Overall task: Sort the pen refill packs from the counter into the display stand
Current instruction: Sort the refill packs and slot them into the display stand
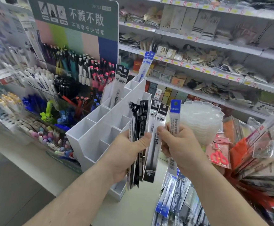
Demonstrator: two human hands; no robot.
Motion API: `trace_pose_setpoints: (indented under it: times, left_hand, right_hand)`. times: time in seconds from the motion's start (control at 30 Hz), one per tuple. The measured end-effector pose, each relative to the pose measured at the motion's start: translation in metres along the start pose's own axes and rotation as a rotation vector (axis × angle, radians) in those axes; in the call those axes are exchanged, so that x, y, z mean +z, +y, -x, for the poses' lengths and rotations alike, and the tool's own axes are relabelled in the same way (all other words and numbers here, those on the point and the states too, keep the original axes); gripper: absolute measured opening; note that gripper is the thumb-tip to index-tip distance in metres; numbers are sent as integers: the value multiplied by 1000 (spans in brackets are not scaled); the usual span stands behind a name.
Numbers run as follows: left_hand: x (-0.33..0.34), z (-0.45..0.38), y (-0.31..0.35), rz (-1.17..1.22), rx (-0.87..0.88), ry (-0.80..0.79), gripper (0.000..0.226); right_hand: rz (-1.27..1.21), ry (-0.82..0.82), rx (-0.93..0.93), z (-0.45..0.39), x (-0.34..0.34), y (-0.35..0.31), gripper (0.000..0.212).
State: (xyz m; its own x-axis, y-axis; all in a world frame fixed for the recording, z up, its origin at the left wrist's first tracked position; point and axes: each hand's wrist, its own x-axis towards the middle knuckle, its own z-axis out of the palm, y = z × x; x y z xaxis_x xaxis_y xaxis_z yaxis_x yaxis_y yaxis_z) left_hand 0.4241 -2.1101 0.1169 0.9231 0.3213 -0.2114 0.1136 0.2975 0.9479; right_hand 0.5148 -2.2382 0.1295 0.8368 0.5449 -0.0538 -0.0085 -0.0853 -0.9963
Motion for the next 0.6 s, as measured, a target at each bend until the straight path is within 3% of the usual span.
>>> trace_pose_setpoints:
  times: [0.1,0.27,0.43,0.6]
  left_hand:
    - [-9,3,4,-95,10,5,23]
    - [-23,11,16,-152,43,44,21]
    - [-50,18,45,-10,208,345,12]
    - [-65,24,64,59,275,438,14]
  right_hand:
    - [-30,-45,27,-1,4,-5,20]
    - [17,-216,79,-10,13,-20,20]
    - [-170,89,-40,-50,15,-53,30]
    - [-80,228,-134,-92,46,-67,23]
